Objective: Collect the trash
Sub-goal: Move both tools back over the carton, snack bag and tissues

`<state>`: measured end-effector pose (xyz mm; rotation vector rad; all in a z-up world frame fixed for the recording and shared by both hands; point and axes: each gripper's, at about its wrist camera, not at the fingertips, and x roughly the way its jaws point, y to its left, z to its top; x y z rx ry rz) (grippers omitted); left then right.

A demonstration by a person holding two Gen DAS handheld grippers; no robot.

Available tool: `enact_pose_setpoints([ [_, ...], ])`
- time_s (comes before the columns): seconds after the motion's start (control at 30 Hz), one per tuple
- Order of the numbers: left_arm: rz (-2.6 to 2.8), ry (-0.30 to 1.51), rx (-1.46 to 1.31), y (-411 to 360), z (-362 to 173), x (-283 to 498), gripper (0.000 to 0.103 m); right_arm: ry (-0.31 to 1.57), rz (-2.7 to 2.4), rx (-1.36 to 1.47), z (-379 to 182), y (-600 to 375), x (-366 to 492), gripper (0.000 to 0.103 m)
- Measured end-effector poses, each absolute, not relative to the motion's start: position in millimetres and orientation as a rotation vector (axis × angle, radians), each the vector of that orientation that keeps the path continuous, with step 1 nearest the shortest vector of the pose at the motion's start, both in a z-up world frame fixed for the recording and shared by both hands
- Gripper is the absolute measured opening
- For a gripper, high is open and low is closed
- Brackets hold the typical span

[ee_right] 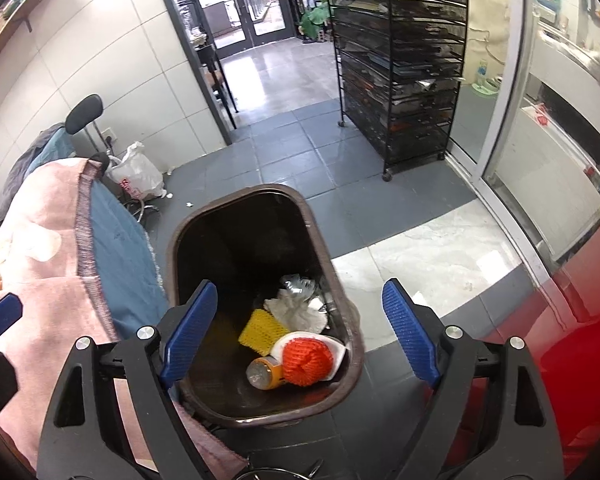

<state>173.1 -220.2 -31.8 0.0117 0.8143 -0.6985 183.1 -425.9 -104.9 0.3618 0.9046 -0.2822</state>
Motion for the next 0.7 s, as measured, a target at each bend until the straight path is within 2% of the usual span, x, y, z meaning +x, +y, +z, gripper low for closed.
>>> enact_pose_setpoints([
  [0.4, -0.595, 0.719, -0.012, -165.0, -7.1, 153.4, 0.097, 0.892, -0.179, 0.299, -86.7, -376.0, 201.2, 0.084],
  [0.7, -0.468, 0.690, -0.072, -108.0, 0.3, 151.0, 0.097, 0.812, -0.035, 0.242, -53.8, -317.2, 211.1, 0.085],
])
